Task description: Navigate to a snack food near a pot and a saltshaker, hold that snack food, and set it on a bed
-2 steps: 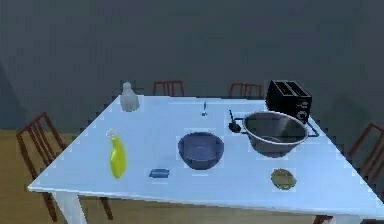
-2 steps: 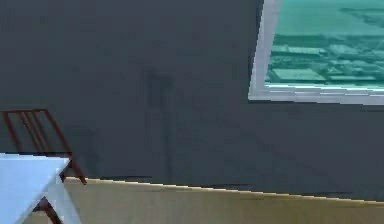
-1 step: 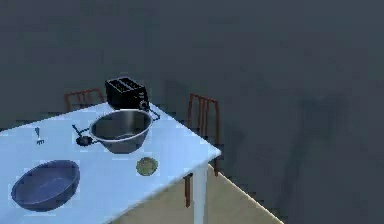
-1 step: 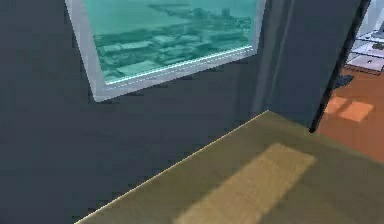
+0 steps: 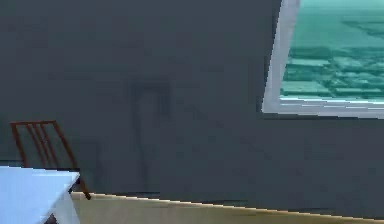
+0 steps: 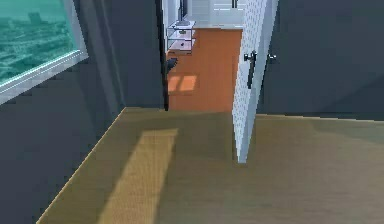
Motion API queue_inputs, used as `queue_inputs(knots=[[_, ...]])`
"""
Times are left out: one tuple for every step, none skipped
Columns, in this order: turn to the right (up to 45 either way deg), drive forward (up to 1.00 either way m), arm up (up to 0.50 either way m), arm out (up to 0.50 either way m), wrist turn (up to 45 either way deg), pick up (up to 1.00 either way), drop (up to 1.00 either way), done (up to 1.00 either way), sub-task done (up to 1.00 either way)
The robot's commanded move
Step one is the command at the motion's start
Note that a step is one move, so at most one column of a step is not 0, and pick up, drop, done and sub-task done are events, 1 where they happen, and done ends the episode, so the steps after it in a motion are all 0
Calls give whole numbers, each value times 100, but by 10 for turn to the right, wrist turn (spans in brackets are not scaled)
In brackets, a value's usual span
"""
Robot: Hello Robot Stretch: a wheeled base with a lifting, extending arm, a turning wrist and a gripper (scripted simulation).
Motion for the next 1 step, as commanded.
queue_inputs(knots=[[0,45,0,0,0,0,0,0,0]])
